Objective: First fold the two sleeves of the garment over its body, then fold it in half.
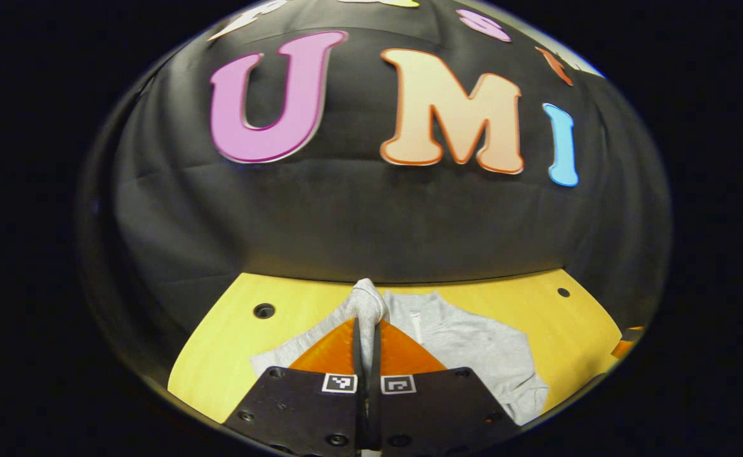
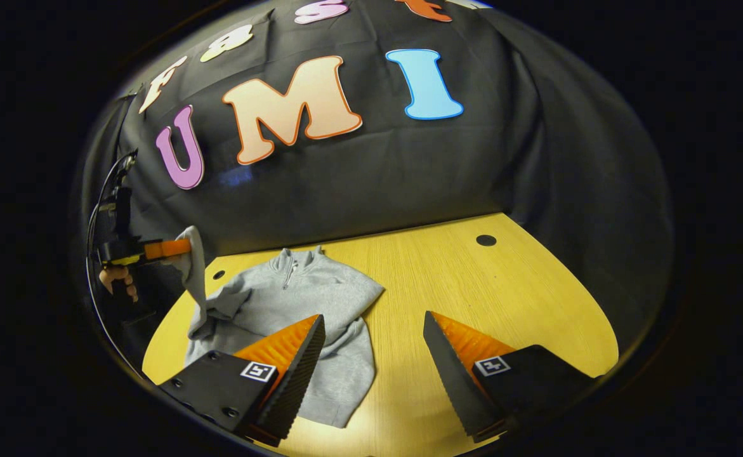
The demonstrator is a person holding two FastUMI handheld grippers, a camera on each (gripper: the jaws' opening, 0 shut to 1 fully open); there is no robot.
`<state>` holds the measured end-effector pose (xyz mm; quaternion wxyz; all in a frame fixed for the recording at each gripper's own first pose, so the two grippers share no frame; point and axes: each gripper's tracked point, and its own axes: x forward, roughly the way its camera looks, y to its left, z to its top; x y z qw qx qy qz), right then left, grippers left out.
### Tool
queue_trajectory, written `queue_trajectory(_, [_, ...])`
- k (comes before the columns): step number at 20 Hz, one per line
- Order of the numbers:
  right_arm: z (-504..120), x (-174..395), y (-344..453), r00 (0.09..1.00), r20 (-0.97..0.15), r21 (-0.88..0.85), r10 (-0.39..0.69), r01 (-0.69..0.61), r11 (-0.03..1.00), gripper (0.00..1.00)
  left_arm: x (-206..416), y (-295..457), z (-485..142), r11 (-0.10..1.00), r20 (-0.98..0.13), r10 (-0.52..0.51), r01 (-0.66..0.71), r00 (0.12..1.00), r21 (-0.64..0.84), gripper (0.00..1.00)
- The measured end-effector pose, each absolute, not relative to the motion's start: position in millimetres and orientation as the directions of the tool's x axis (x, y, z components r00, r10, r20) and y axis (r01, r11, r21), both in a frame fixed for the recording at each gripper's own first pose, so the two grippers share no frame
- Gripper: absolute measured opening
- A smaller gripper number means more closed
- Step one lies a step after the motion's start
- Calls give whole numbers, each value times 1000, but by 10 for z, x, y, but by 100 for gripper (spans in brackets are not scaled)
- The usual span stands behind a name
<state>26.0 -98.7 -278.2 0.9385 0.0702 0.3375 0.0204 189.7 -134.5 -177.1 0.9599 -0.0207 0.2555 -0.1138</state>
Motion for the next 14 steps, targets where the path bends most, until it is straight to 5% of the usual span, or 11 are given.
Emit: queue_trajectory(14, [-2918, -13, -838, 746, -663, 126, 69, 20, 992, 98, 1853, -2967, -2360, 875, -580, -456, 461, 675, -151, 0])
